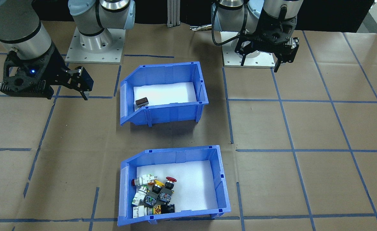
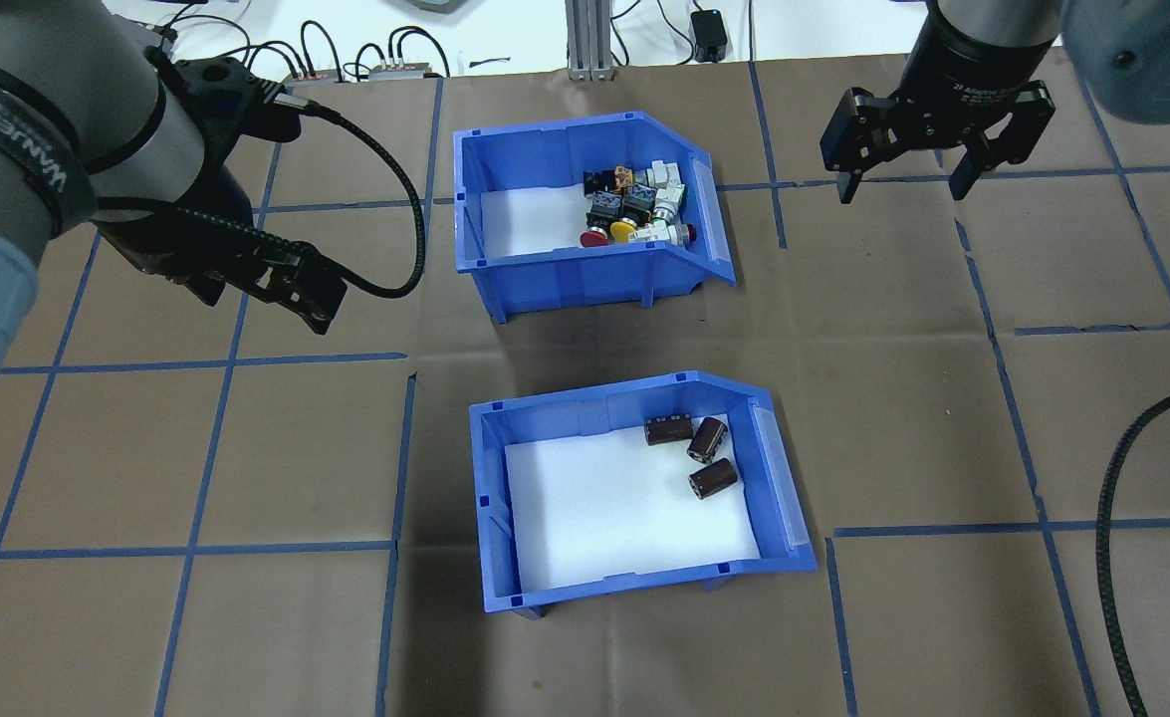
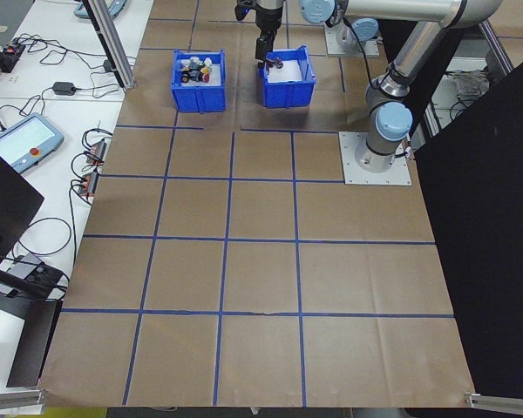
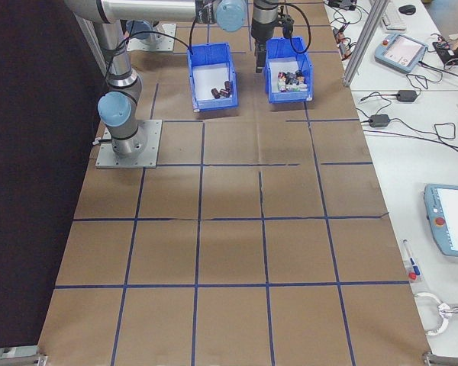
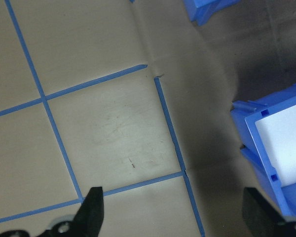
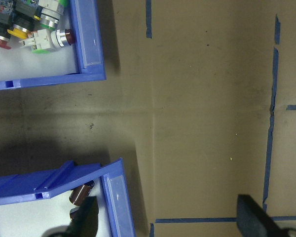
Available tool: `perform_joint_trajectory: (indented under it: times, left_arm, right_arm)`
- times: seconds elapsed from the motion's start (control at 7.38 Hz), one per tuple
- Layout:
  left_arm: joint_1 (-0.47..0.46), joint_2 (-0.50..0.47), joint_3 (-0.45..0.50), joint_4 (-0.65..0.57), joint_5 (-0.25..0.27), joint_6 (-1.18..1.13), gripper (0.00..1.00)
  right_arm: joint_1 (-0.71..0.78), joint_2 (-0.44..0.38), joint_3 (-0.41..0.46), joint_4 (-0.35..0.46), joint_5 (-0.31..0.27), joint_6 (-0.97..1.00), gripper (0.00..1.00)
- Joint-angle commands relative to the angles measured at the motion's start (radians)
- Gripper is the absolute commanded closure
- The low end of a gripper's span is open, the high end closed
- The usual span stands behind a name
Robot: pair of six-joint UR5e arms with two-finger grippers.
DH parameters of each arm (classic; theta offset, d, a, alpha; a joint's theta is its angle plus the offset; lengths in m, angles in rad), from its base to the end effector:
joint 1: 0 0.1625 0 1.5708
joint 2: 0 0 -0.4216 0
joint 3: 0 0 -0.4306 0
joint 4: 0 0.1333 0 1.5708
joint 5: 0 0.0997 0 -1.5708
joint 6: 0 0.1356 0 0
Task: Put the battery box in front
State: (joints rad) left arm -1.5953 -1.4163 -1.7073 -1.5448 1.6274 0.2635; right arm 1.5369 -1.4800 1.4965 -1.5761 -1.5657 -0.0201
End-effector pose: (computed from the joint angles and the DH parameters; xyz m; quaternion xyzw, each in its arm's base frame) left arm -0.1371 -0.4680 0.4560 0.1428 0.9891 -0.0185 0.0307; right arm 0.1147 -0.5712 0.4386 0.0069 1.0000 0.0055 0.0027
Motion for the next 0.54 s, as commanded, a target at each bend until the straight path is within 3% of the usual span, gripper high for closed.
perform_joint_trajectory:
  times: [0.0, 0.41]
  left_arm:
    - [0.0, 0.004, 0.0, 0.0, 0.003, -0.001, 0.0]
    - [0.0, 0.007, -0.008, 0.021, 0.006, -0.001, 0.0]
  right_arm:
    - [0.0, 0.0, 0.001, 0.001, 0.001, 0.0, 0.0]
    - [0.0, 0.0, 0.001, 0.002, 0.001, 0.0, 0.0]
